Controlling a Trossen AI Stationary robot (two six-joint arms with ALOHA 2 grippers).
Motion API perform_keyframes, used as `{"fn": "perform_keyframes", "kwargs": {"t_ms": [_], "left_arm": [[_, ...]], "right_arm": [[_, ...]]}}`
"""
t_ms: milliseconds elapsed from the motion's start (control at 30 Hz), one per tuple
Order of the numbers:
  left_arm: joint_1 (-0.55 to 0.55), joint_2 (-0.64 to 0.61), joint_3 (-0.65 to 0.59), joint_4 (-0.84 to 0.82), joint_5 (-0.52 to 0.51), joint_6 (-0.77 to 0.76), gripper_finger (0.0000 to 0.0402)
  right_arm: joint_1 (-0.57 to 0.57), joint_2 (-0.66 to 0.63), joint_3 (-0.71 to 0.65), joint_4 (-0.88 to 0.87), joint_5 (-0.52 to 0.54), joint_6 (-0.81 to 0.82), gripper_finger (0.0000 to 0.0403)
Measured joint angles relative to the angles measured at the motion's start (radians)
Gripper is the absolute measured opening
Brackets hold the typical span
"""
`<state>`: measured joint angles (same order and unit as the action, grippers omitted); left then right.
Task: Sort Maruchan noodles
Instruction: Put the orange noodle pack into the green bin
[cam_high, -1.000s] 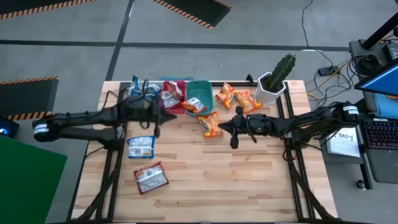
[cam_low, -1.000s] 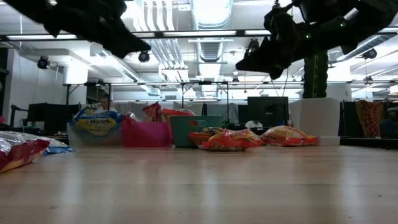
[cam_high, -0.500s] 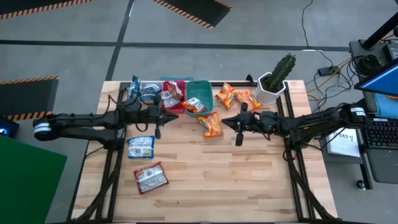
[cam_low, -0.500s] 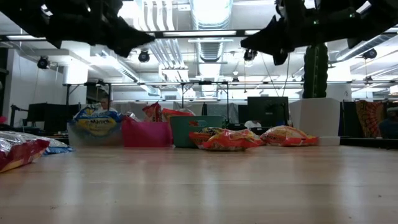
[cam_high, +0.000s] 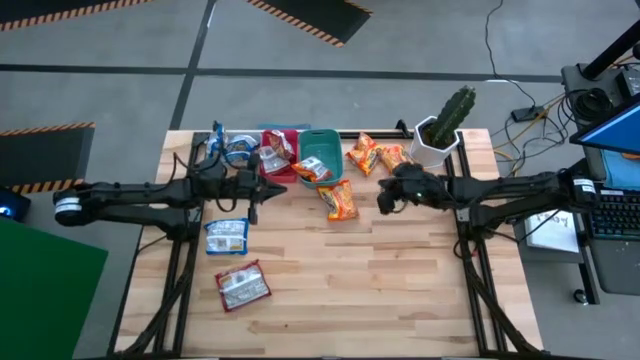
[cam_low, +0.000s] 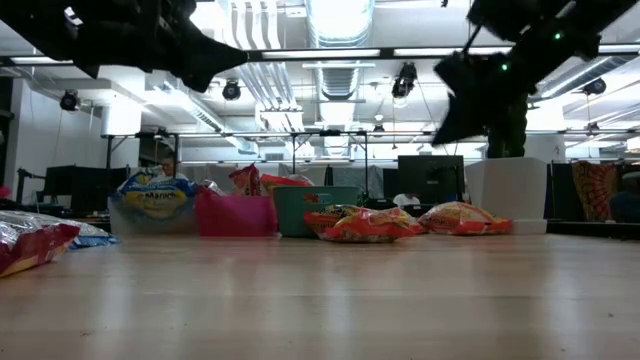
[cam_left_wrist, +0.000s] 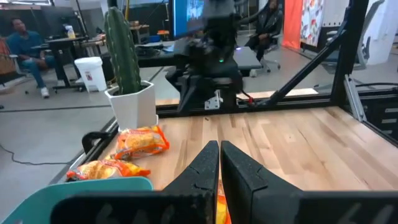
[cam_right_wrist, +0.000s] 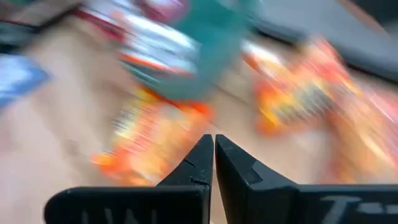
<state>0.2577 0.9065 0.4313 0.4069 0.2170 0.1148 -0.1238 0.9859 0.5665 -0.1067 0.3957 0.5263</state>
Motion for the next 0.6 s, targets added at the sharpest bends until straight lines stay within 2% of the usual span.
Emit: {"fn": "perform_keyframes", "kwargs": {"t_ms": [133, 200, 267, 400, 600], "left_arm": [[0.0, 0.014, 0.0, 0.003, 0.0, 0.001, 0.0], [0.0, 0.024, 0.005, 0.004, -0.003, 0.005, 0.0], [0.0, 0.037, 0.012, 0.005, -0.015, 0.006, 0.0], [0.0, 0.065, 0.018, 0.004, -0.035, 0.007, 0.0], [0.0, 0.101, 0.037, 0.003, -0.035, 0.018, 0.0]], "right_arm": [[-0.071, 0.027, 0.062, -0.302, 0.058, 0.244, 0.0009], [-0.106, 0.042, 0.07, -0.347, 0.078, 0.331, 0.0009], [-0.137, 0.059, 0.075, -0.347, 0.051, 0.37, 0.0011], [-0.179, 0.119, 0.11, -0.337, 0.02, 0.35, 0.0041], [-0.224, 0.244, 0.218, -0.337, 0.024, 0.262, 0.0127]]}}
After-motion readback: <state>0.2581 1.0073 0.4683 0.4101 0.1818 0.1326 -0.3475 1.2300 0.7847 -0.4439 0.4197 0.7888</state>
